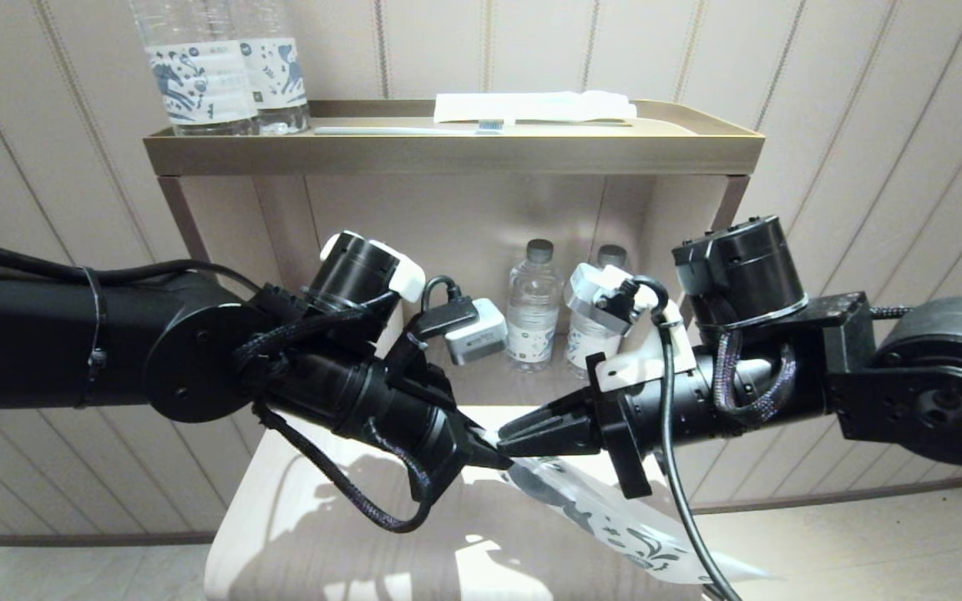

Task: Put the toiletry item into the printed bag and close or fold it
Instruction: Close the strorage bag and place it on the desk

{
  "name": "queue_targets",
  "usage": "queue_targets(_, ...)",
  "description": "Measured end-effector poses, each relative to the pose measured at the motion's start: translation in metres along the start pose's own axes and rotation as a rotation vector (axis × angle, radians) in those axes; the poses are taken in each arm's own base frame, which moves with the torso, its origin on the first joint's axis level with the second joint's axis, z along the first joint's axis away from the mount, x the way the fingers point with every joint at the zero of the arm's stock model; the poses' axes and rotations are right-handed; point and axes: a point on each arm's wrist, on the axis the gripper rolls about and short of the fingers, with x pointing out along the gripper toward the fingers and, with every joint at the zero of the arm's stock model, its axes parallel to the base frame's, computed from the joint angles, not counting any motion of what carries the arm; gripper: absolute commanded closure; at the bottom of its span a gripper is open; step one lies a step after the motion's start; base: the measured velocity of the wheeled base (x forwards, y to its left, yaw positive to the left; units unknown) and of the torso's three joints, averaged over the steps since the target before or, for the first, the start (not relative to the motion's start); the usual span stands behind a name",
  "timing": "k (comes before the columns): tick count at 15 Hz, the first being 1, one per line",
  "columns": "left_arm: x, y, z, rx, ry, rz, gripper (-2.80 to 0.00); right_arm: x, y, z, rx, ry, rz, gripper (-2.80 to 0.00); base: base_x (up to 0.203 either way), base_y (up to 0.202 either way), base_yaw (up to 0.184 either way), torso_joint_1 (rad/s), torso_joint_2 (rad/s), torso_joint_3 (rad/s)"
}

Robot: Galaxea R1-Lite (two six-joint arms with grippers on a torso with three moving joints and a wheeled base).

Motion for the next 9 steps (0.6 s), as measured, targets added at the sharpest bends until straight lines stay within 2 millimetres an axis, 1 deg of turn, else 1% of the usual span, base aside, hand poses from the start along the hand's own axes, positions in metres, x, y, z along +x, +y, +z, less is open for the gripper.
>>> queue_targets(9,-0.0006,0.0009,0.0026,-0.004,0.001,-0.002,0.00,0.0006,-0.0020,0.0031,0.006,-0.006,0.000,-2.80,0.000,0.000,0.000,0.000,0.00,0.000)
